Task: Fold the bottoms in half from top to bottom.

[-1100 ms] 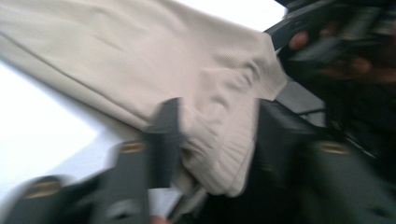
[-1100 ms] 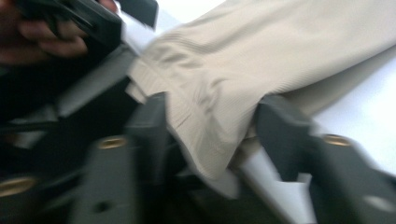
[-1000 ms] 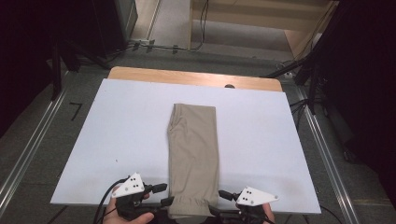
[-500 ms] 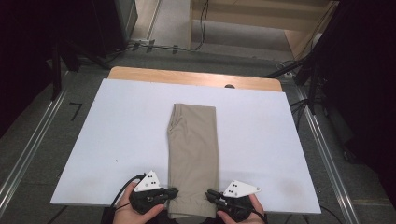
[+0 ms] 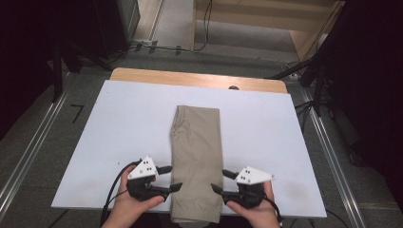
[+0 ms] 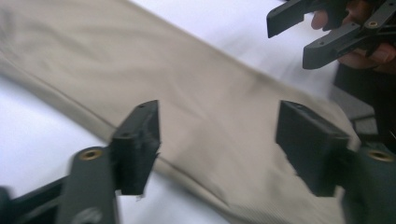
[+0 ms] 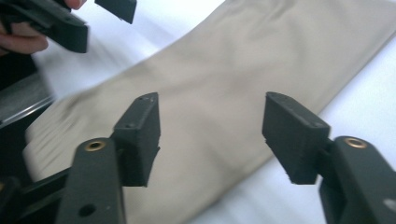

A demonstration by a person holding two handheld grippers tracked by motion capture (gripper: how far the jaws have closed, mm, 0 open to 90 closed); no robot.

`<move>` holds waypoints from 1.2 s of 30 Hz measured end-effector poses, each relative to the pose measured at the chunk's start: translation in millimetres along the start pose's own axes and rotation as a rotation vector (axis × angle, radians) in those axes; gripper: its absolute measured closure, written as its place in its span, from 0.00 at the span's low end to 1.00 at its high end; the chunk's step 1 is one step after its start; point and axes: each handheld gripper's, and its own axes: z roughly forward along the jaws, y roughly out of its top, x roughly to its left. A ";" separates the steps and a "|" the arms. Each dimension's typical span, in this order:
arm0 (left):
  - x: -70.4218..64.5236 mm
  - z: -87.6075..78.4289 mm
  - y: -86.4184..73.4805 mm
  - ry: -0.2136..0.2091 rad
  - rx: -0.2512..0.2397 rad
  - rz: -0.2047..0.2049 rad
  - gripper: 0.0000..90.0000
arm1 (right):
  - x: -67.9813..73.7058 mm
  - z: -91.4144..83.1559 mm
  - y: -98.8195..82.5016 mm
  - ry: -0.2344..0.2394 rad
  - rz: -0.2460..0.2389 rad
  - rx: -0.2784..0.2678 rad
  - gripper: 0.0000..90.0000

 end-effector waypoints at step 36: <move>199.3 127.3 89.1 0.287 0.170 -0.108 0.70 | -196.3 159.0 88.5 -0.168 0.172 0.105 0.72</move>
